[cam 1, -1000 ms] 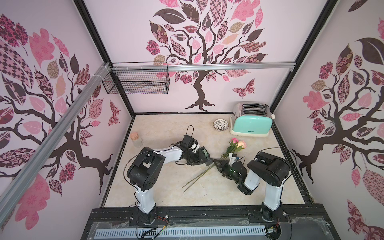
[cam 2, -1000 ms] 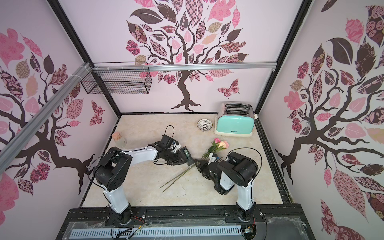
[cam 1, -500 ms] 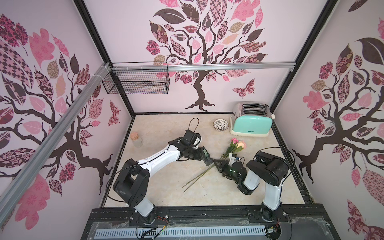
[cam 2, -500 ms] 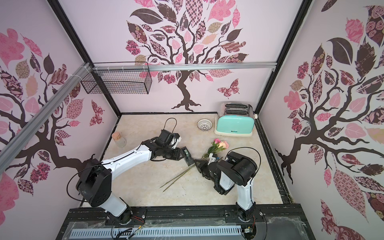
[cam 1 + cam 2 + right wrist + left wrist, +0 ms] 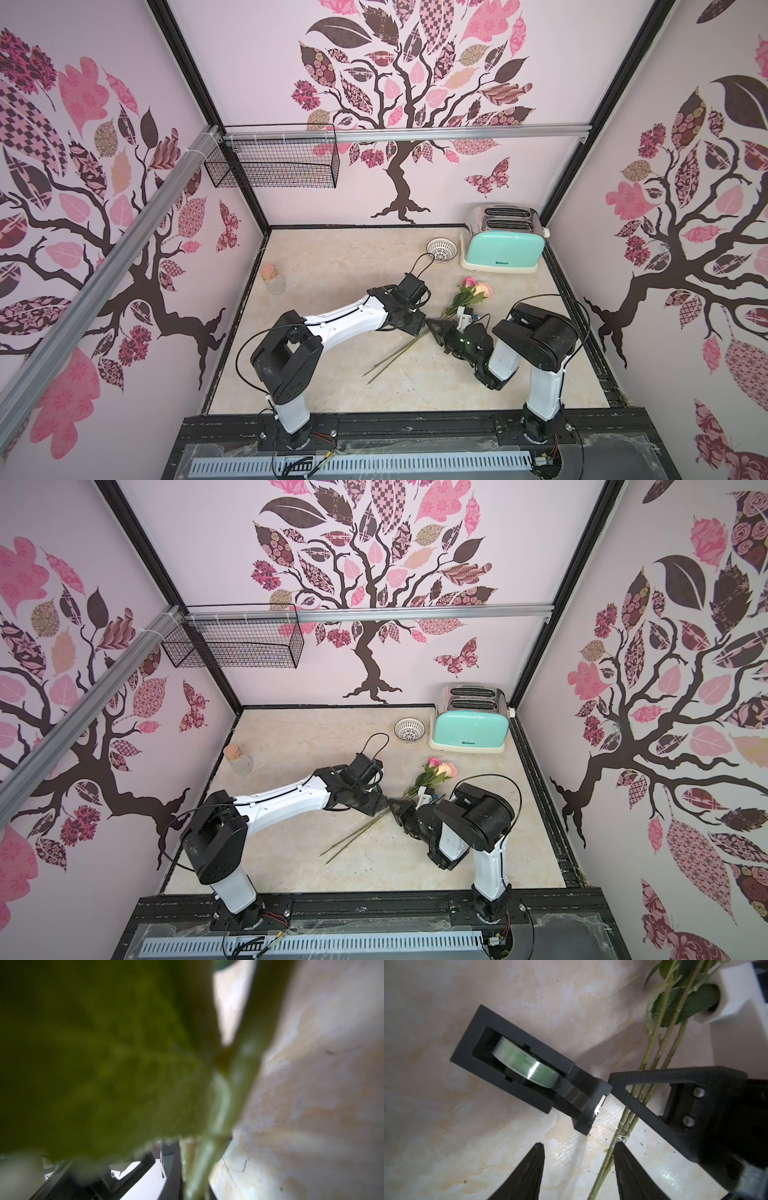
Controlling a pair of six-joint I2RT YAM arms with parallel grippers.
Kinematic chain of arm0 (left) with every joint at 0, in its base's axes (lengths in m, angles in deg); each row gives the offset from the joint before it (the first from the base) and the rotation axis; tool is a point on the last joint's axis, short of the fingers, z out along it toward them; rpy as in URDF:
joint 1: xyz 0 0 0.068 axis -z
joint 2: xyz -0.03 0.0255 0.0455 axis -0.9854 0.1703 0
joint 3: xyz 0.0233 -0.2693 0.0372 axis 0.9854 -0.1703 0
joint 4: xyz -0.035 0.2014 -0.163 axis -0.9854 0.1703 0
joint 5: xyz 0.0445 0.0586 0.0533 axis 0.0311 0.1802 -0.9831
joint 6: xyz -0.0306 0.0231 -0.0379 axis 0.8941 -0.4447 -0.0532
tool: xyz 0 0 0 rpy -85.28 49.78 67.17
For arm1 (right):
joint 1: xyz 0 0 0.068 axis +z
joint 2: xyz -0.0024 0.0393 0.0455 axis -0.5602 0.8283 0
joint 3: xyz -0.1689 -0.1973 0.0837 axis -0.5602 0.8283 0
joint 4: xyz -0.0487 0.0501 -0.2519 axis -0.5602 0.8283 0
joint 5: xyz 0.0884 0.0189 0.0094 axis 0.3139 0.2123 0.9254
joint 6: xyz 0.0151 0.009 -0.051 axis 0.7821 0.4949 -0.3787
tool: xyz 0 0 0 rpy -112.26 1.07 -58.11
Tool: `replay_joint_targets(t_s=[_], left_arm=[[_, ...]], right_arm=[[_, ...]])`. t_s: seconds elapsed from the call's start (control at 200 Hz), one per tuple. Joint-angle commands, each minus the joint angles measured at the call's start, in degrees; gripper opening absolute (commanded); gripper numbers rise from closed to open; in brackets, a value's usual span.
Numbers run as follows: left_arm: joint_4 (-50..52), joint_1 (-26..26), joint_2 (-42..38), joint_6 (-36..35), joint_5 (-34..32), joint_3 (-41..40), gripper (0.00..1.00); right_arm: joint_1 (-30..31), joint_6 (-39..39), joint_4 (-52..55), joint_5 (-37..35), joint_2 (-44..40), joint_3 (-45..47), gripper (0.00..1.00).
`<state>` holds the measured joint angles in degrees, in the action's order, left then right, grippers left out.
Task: Wrap bouquets with tape
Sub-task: Tear off the tape using the Tape Cutter.
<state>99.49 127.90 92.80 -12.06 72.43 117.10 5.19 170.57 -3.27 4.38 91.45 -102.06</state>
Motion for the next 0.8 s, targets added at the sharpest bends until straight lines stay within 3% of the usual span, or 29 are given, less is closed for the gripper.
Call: replay_joint_targets(t_s=[0.0,0.405,0.675,0.795], left_arm=[[0.41,0.19,1.46,0.13,-2.1,2.16,0.58],[0.62,0.46,4.53,0.66,-1.25,4.29,0.6],[6.26,2.54,9.45,-1.28,-10.57,6.34,0.6],[7.01,2.75,11.48,-0.83,-10.35,5.58,0.59]], right_arm=[[0.55,-0.21,-1.39,1.3,1.22,-0.74,0.0],[0.55,-0.3,-1.71,1.09,1.48,-0.77,0.0],[0.55,-0.03,-1.97,1.66,1.95,-1.21,0.0],[0.55,-0.03,-2.01,1.72,1.96,-1.34,0.0]])
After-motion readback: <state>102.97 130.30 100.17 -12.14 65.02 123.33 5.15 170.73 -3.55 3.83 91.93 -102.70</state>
